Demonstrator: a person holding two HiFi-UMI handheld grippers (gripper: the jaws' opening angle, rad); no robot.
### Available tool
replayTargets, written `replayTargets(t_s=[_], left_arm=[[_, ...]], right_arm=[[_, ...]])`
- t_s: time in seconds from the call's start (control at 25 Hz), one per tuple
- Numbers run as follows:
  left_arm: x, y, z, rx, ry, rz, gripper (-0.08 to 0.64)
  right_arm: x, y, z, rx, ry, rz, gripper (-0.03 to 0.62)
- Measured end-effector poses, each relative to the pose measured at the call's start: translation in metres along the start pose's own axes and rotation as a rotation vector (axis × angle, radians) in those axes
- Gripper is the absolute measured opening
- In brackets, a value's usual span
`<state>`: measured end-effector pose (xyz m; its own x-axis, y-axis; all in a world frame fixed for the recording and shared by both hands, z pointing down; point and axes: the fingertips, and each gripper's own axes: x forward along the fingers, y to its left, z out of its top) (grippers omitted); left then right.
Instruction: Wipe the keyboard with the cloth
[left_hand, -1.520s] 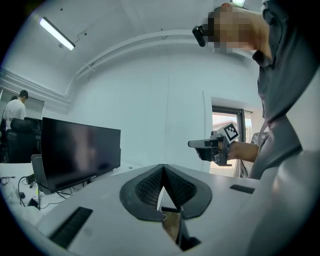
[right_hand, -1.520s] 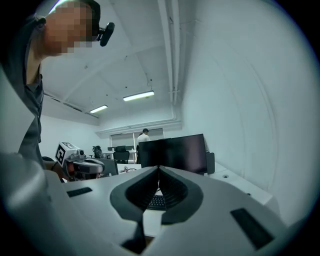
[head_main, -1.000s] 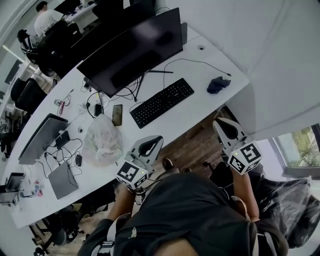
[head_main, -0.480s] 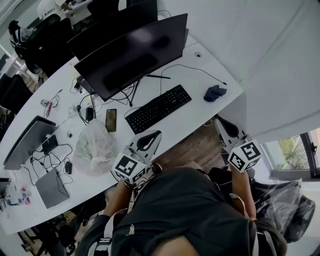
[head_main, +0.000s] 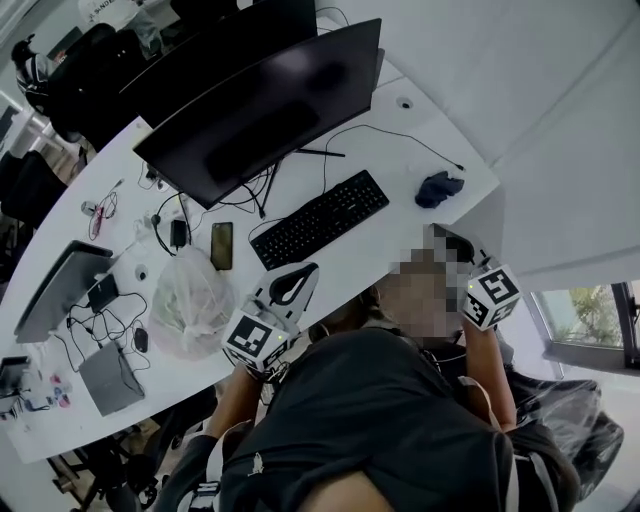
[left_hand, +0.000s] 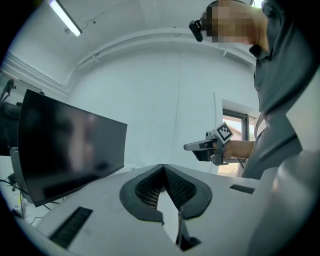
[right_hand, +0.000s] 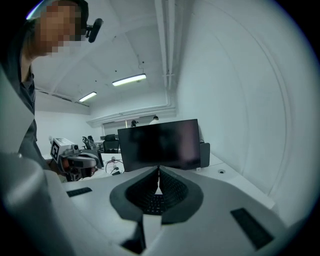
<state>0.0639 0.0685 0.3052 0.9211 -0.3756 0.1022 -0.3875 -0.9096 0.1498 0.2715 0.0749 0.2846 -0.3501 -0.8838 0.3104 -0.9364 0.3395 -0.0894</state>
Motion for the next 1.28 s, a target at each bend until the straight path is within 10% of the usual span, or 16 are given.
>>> replayTargets(t_s=[0.48,0.72,0.84,1.28], left_arm=[[0.092,0.024,0.009,-0.015,0.097,0.139,0.002],[0.128,0.016,0.001,-0.047,0.153,0.204,0.002],[0.136,0.014,0.000,-0.060,0.159,0.246,0.002],[0.104,0.035,-0.016,-0.143,0.172,0.382,0.002]], right_arm=[[0.071,-0.131,-0.022,0.063,0.066,0.110,0.011],[0.106,-0.219,-0.096,0.107,0.236,0.094,0.023],[0.126,-0.252,-0.148,0.147,0.367,0.094,0.187],[0.172,-0.318,-0.302,0.053,0.773,-0.038,0.207]])
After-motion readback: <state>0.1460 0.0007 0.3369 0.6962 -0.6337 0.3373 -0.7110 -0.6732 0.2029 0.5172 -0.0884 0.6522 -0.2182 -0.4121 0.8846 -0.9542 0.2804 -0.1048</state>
